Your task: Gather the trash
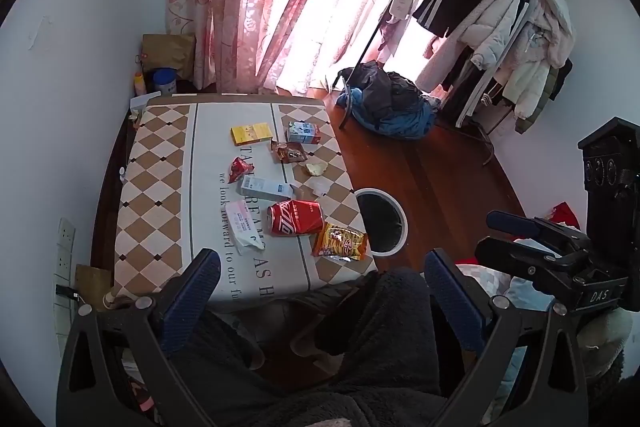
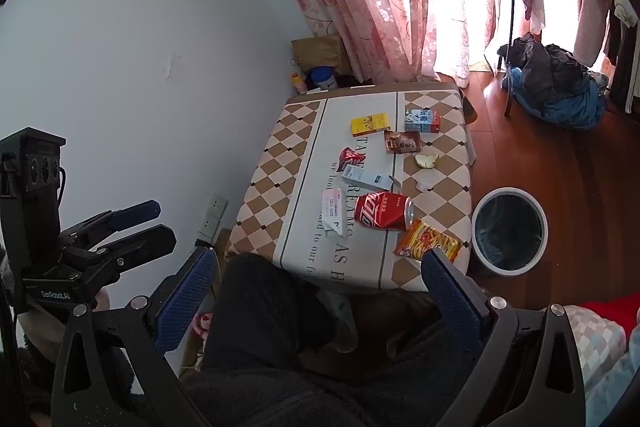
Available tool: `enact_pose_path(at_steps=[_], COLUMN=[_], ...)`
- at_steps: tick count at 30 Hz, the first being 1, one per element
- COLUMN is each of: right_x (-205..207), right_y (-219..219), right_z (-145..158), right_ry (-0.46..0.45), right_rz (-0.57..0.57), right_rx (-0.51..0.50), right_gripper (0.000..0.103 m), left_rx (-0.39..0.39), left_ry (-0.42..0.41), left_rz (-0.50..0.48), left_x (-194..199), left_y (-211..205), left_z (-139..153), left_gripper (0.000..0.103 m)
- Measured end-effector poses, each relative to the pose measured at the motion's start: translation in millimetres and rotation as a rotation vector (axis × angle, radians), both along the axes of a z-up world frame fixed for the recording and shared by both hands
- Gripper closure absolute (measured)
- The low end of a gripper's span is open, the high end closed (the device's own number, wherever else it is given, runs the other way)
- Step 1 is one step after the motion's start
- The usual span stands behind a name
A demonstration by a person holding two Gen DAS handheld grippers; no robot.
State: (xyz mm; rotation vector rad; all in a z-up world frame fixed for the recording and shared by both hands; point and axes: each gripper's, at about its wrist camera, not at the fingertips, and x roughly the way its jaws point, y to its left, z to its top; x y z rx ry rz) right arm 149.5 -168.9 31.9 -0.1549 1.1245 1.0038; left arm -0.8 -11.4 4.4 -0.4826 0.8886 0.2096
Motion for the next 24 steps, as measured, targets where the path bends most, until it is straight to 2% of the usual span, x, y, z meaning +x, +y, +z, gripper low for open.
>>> enact_pose_path(at_steps=[24], right_x=[-7], right_y=[9], right_z=[-8], right_ry=[0.008], right_rz=[0.018], right_rx=[0.004], right_gripper=[0.0], left_rx=[-0.023], left_ry=[-0.015], left_rz=[0.005], left_x=[-3], left_y=[4], left_z=[-6], left_gripper=[0.0])
